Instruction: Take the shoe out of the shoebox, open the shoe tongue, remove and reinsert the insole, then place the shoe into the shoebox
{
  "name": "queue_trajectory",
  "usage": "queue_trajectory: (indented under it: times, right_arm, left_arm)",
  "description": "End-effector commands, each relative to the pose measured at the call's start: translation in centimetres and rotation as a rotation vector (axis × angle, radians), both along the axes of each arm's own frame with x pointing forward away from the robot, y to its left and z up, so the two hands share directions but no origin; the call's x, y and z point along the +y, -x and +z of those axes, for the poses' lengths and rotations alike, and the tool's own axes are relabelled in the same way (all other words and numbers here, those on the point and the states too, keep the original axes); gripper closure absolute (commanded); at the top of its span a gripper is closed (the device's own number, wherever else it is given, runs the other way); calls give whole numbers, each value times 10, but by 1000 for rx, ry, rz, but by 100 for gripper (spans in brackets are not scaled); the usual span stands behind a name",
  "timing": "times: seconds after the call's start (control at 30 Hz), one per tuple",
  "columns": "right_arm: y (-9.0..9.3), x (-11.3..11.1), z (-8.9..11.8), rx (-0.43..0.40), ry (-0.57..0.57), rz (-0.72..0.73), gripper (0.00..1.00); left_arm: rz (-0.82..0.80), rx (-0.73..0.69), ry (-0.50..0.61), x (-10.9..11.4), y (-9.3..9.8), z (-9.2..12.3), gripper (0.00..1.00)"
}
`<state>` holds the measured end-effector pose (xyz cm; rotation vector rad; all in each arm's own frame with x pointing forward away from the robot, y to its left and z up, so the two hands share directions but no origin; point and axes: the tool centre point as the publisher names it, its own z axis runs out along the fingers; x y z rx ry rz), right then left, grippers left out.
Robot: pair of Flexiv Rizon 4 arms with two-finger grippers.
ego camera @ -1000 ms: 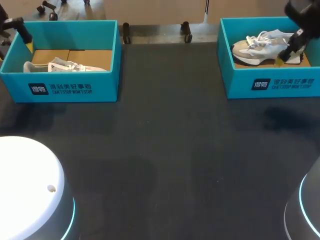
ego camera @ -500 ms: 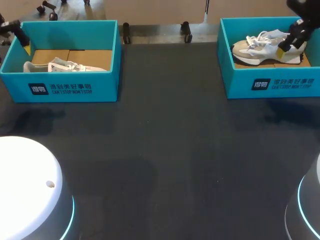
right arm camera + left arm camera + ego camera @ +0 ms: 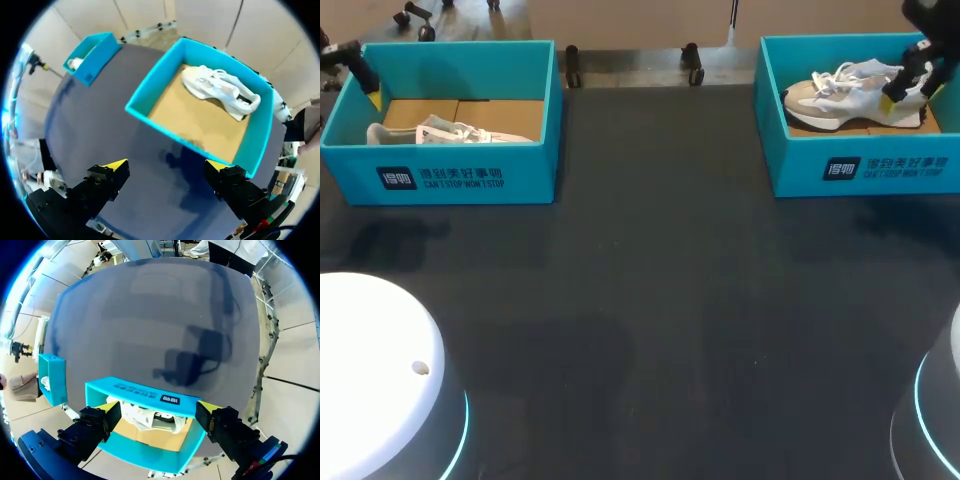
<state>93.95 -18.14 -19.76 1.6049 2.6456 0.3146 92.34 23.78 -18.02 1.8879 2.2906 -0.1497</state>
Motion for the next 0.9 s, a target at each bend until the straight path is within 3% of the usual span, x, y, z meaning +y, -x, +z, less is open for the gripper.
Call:
queue_trajectory:
  times: [0.03,0.33,0.47,0.63,0.9]
  right_arm:
    - [-46,0,-3,50,35,-72,0]
    - [-97,-32,-14,-5,63,-385,0]
    - [-122,-41,-24,-5,46,-424,0]
    - [-148,-49,-29,-27,146,-432,0]
    - [-171,-67,-33,-39,192,-506,0]
  left_arm:
    - [1,-5,-3,0,2,0,0]
    - [1,-5,-3,0,2,0,0]
    - [1,-5,-3,0,2,0,0]
    - [1,-5,-3,0,2,0,0]
    - [1,-5,-3,0,2,0,0]
